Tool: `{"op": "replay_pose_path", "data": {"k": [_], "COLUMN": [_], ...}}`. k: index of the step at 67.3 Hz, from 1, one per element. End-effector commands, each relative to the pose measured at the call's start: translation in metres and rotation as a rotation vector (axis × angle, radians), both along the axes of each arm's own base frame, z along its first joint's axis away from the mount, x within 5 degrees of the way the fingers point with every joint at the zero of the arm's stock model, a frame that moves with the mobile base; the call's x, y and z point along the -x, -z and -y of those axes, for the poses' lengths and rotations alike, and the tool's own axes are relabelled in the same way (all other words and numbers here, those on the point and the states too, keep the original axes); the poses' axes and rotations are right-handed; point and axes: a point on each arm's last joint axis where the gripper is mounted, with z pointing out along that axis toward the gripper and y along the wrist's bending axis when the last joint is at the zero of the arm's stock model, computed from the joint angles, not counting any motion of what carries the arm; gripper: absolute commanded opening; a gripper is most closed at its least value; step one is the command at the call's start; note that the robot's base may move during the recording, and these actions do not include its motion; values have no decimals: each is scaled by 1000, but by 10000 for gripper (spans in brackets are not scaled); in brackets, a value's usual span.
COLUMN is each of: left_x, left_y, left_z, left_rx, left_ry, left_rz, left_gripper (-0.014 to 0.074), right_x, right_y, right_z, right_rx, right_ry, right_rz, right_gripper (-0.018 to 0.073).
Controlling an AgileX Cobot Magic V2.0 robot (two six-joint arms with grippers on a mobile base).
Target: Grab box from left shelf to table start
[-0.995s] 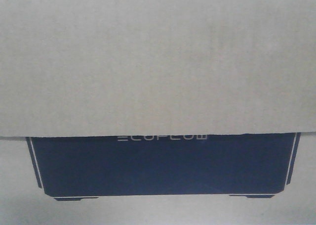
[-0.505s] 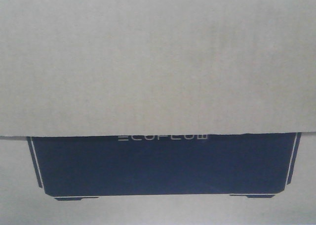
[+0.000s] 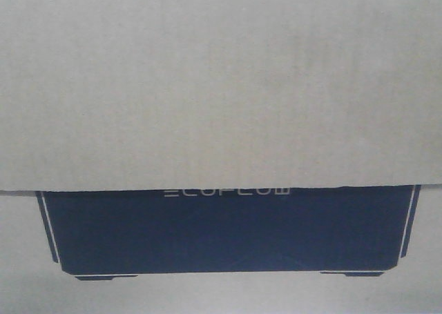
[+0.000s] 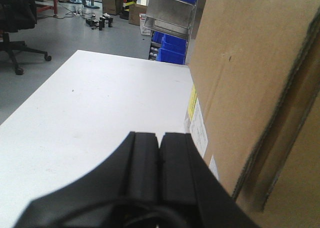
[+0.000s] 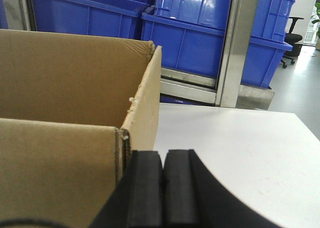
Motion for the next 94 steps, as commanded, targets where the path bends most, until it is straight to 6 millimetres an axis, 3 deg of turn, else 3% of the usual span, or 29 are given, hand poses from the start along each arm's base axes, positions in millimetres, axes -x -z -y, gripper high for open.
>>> {"op": "replay_pose_path", "data": {"k": [1,47,54,67,78,94], "left_x": [2,2,2,2,2,1], "left_y": [-11,-11,-11,-11,-11,-10], "left_z": [0,0,0,0,0,0], "left_rx": [9,9,9,9,9,9], "left_ry": [-1,-1,-1,-1,-1,-1], "left_rz": [117,117,117,115,115,113], "left_gripper": [-99,-99,-99,-99,-99,-99], "right_x": [1,1,-5,-19,-25,-24], "right_y": [-16,-15,-5,36,70,71], "right_z": [2,2,5,9,12,12], "right_rx": [6,5,-1,-80,-42,-29], "right_ry": [24,28,46,76,105,105], "right_rz": [100,107,124,83,70,70], "right_gripper": [58,58,58,58,58,58]}}
